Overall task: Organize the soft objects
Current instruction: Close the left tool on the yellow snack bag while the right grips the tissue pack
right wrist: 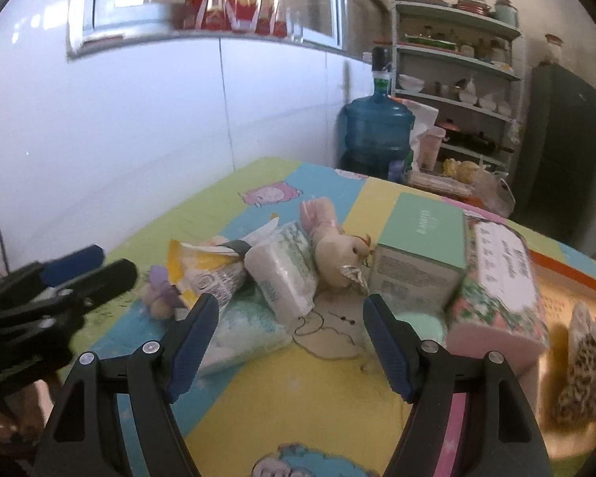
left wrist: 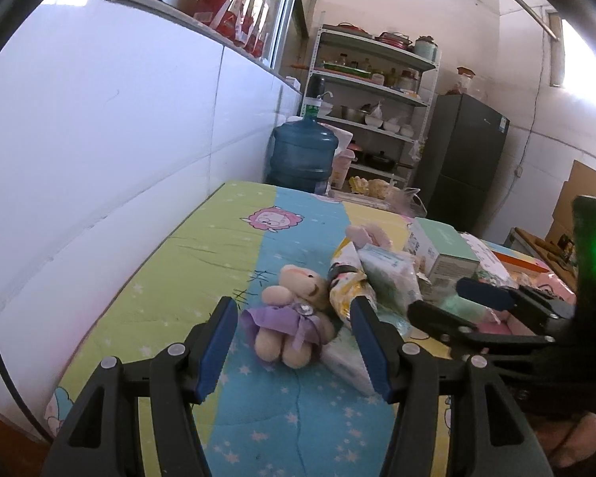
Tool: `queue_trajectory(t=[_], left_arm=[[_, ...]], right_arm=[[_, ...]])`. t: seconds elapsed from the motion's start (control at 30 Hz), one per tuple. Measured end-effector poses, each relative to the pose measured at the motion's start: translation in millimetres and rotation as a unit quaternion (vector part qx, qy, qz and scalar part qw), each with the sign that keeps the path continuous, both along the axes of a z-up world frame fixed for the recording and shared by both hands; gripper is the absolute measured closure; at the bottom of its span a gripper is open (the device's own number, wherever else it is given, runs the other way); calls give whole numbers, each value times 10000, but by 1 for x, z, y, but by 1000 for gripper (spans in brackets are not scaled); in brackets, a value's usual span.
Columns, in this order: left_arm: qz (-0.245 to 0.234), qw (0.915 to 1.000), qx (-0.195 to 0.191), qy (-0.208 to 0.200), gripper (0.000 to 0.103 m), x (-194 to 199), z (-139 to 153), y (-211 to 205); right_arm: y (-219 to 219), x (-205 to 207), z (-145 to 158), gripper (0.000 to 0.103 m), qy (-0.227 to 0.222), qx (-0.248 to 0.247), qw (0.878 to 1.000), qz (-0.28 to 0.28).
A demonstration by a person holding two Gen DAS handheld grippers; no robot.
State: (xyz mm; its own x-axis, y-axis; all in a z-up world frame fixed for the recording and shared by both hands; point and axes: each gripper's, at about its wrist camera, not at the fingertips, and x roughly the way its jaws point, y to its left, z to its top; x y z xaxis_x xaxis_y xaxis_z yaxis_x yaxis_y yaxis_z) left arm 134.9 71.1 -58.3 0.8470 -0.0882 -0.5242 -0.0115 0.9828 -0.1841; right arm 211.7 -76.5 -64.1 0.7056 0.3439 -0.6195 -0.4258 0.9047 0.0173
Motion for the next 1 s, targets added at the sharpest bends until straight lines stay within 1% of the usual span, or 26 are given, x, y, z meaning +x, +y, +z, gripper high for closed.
queue_trajectory(t=[0.07, 0.13, 0.2, 0.23, 0.3, 0.33, 0.4, 0.47, 0.57, 0.7, 0.8, 0.93, 1.0], left_arm=[[-37, 10000, -2, 13, 44, 4, -1, 1], [-102, 9999, -9, 30, 44, 9, -1, 1], [-167, 9999, 0, 35, 44, 14, -2, 0], [-202, 9998, 2, 40, 44, 16, -2, 0], [-280, 9996, 10, 60, 44, 21, -3, -1], [-310, 9995, 18, 72, 44, 23, -3, -2], [-389, 9992, 25, 93, 44, 27, -5, -5], [-474, 9988, 29, 136, 44, 33, -5, -8], [-672, 9974, 15, 244, 44, 42, -8, -15], [-904, 9951, 34, 405, 44, 58, -11, -26], [-1032, 9937, 146, 402, 44, 67, -10, -38], [-1079, 9922, 380, 494, 44, 78, -13, -53], [-1071, 9914, 463, 587, 46, 82, -17, -57]], right_arm=[[6, 8, -3, 30, 23, -104, 9999, 16], [11, 14, -6, 39, 44, -205, 9998, 23], [16, 21, -11, 57, 104, -272, 9996, 21], [17, 24, -13, 60, 159, -268, 9995, 37], [19, 30, -18, 71, 260, -251, 9993, 70], [19, 33, -20, 73, 299, -247, 9992, 63], [18, 36, -22, 82, 334, -205, 9992, 56], [14, 38, -21, 84, 332, -114, 9994, 48], [9, 33, -14, 85, 262, 37, 9996, 77], [-7, 20, 2, 85, 20, 312, 9995, -45], [-23, 13, 15, 85, -161, 486, 9986, -162], [-37, 10, 21, 85, -183, 604, 9977, -237], [-44, 7, 21, 85, -159, 685, 9973, -232]])
